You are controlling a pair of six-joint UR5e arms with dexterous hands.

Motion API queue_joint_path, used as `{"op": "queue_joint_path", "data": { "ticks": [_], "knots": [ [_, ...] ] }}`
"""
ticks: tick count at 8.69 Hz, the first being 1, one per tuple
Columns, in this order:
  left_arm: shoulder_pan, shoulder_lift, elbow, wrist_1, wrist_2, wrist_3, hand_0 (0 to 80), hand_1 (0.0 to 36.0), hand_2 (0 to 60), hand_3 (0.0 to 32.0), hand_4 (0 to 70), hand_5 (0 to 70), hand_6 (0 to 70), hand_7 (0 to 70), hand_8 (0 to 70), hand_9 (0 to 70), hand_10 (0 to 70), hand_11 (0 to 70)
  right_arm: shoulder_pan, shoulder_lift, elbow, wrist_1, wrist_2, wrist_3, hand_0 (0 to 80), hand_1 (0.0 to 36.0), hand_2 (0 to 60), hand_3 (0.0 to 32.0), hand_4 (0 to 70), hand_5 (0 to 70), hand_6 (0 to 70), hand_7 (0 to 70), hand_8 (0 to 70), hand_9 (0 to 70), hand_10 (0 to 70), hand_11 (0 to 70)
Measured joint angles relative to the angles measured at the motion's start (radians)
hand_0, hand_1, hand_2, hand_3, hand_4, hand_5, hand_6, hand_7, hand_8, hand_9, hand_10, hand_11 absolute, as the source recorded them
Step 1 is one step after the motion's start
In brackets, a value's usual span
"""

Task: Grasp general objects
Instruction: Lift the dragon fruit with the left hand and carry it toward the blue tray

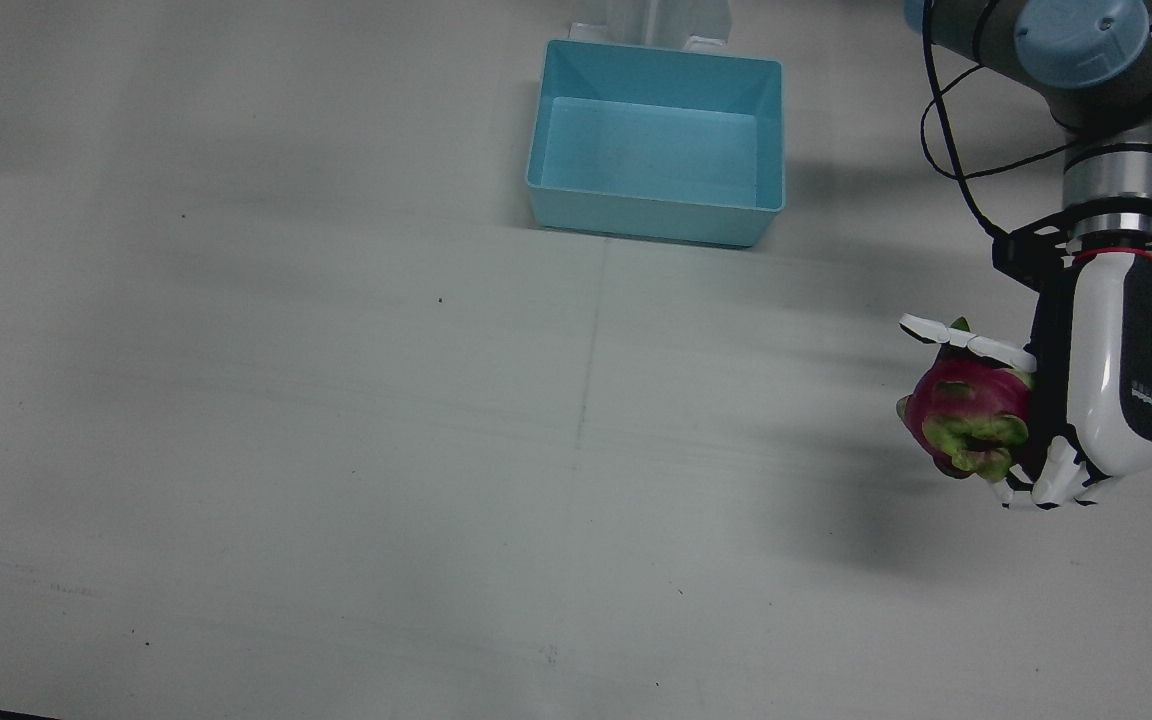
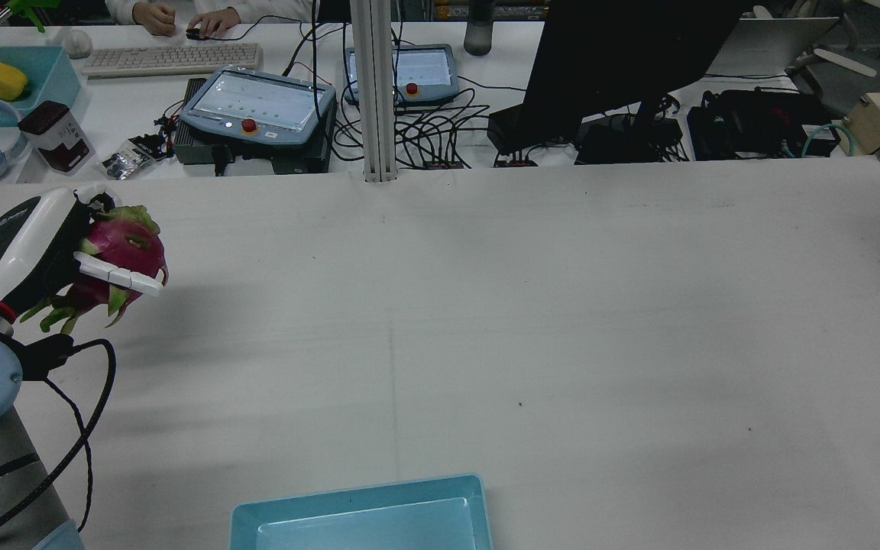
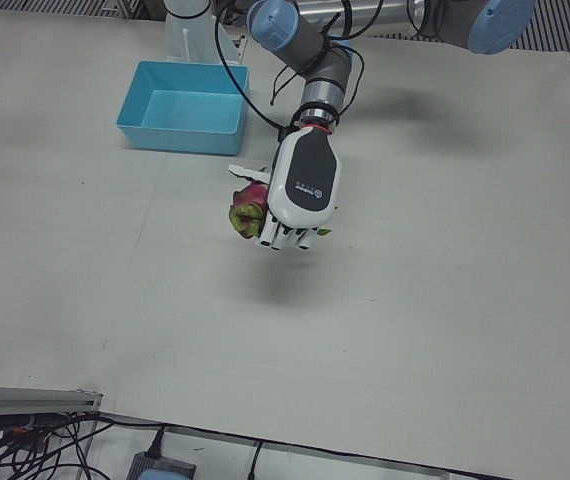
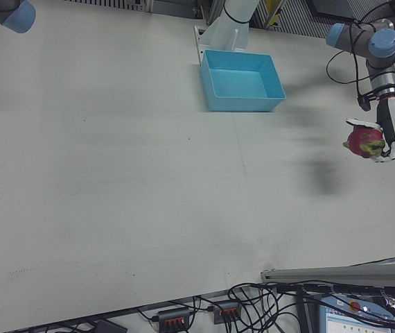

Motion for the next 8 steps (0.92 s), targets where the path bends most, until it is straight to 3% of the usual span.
{"op": "queue_joint_path", "data": {
  "ticks": [5,7,8],
  "knots": [
    [-0.003,-0.092,-0.046,-0.175,0.352,0.003,21.3,0.0,44.6,0.0,45.1,70.0,70.0,66.1,70.0,70.0,70.0,70.0,0.0,0.0,0.0,0.0,0.0,0.0,0.0,0.0,0.0,0.0,0.0,0.0,0.0,0.0,0.0,0.0,0.0,0.0],
    [0.037,-0.177,-0.048,-0.224,0.472,0.012,29.0,0.0,42.6,0.0,46.6,70.0,70.0,69.5,70.0,70.0,70.0,70.0,0.0,0.0,0.0,0.0,0.0,0.0,0.0,0.0,0.0,0.0,0.0,0.0,0.0,0.0,0.0,0.0,0.0,0.0],
    [0.081,-0.2,-0.048,-0.269,0.505,0.021,31.7,0.0,38.4,0.0,46.9,70.0,70.0,70.0,70.0,70.0,70.0,70.0,0.0,0.0,-0.001,0.0,0.001,0.0,0.0,0.0,0.0,0.0,0.0,0.0,0.0,0.0,0.0,0.0,0.0,0.0]
  ]
}}
